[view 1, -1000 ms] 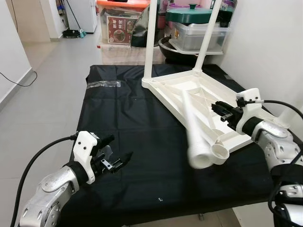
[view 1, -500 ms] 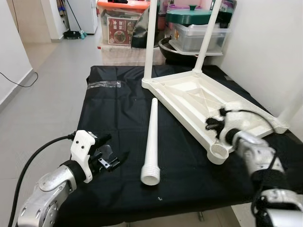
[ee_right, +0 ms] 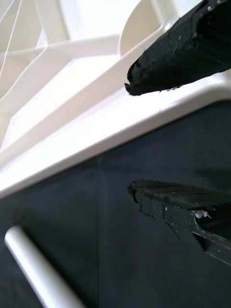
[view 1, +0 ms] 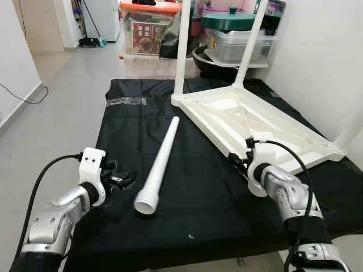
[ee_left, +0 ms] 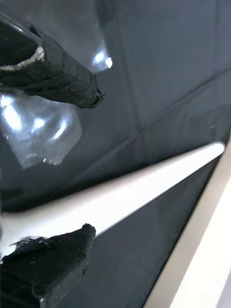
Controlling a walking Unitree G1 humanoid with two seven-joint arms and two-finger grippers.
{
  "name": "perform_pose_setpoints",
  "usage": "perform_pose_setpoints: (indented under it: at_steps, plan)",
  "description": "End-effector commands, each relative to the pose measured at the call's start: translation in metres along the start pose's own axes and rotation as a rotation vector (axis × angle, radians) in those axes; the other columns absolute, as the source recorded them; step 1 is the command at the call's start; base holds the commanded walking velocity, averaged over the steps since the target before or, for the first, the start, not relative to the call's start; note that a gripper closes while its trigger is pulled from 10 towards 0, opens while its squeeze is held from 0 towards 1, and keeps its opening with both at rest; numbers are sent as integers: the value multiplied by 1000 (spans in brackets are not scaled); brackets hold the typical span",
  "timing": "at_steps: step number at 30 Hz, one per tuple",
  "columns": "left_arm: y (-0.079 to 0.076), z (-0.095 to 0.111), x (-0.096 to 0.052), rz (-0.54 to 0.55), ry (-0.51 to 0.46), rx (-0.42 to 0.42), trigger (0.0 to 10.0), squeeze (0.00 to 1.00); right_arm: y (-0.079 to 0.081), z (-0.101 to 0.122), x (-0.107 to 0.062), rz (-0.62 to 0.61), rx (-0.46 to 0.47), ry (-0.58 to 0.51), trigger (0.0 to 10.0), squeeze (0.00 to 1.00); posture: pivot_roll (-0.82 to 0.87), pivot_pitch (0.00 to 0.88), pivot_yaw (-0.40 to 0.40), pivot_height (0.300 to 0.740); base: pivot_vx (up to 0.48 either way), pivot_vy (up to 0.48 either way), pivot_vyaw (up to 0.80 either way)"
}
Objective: Building children table
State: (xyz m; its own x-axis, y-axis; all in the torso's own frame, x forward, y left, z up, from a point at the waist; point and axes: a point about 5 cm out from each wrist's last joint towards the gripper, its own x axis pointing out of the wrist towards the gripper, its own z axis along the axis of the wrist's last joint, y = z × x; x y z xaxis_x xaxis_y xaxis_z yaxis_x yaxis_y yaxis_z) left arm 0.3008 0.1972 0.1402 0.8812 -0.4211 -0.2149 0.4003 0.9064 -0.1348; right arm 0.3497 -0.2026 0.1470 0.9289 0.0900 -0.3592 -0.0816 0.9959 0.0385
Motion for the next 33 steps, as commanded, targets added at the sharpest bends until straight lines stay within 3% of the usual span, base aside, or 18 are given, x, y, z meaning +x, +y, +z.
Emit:
perform_pose_setpoints:
  at_steps: [1, 5, 7, 11, 12, 14, 15, 16, 18, 25, 26, 27, 29, 33]
  plan:
    - [-5, -3, 4, -28, 46, 2, 10000, 0, -2, 9, -3, -27, -1, -31, 10000, 0, 14, 0, -78, 740, 0, 0, 0]
    - [-10, -1, 7, -65, 88, 53, 10000, 0, 4, 15, -5, -17, -23, -60, 10000, 0, 15, 0, -79, 740, 0, 0, 0]
    - [-12, 2, 10, -73, 99, 37, 10000, 0, 7, 19, -6, -17, -72, -74, 10000, 0, 14, 0, -76, 740, 0, 0, 0]
    - [-16, 9, 18, -80, 83, -128, 10000, 0, 11, 21, -7, -7, -253, -47, 10000, 0, 6, 0, -67, 740, 0, 0, 0]
    - [-16, 9, 18, -80, 83, -128, 10000, 0, 11, 21, -7, -7, -253, -47, 10000, 0, 6, 0, -67, 740, 0, 0, 0]
    - [-18, 17, 24, -71, 49, -244, 10000, 0, 14, 22, -8, 44, -305, -42, 10000, 0, 5, 0, -61, 740, 0, 0, 0]
    - [-18, 17, 24, -71, 49, -244, 10000, 0, 14, 22, -8, 44, -305, -42, 10000, 0, 5, 0, -61, 740, 0, 0, 0]
    - [-14, 21, 34, -19, 19, -397, 10000, 0, 8, 26, -11, 33, -286, -59, 10000, 0, -1, 0, -53, 740, 0, 0, 0]
    - [-10, 19, 41, 25, 24, -467, 10000, 0, 3, 28, -13, 15, -277, -67, 10000, 0, -1, 0, -53, 740, 0, 0, 0]
    - [-3, 9, 41, 124, 58, -481, 10000, 0, -2, 30, -16, 4, -240, -66, 10000, 0, -19, 0, -43, 740, 0, 0, 0]
    - [5, 2, 39, 197, 79, -490, 10000, 0, -2, 30, -16, 5, -238, -64, 10000, 0, -18, 0, -49, 740, 0, 0, 0]
    - [5, 2, 39, 197, 79, -490, 10000, 0, -2, 30, -16, 5, -238, -64, 10000, 0, -18, 0, -49, 740, 0, 0, 0]
    - [26, -16, 31, 392, 124, -492, 10000, 0, -2, 32, -16, 12, -242, -61, 10000, 0, -18, 0, -61, 740, 0, 0, 0]
    - [31, -18, 29, 443, 128, -462, 10000, 0, -2, 33, -16, 10, -244, -65, 10000, 0, -18, 0, -61, 740, 0, 0, 0]
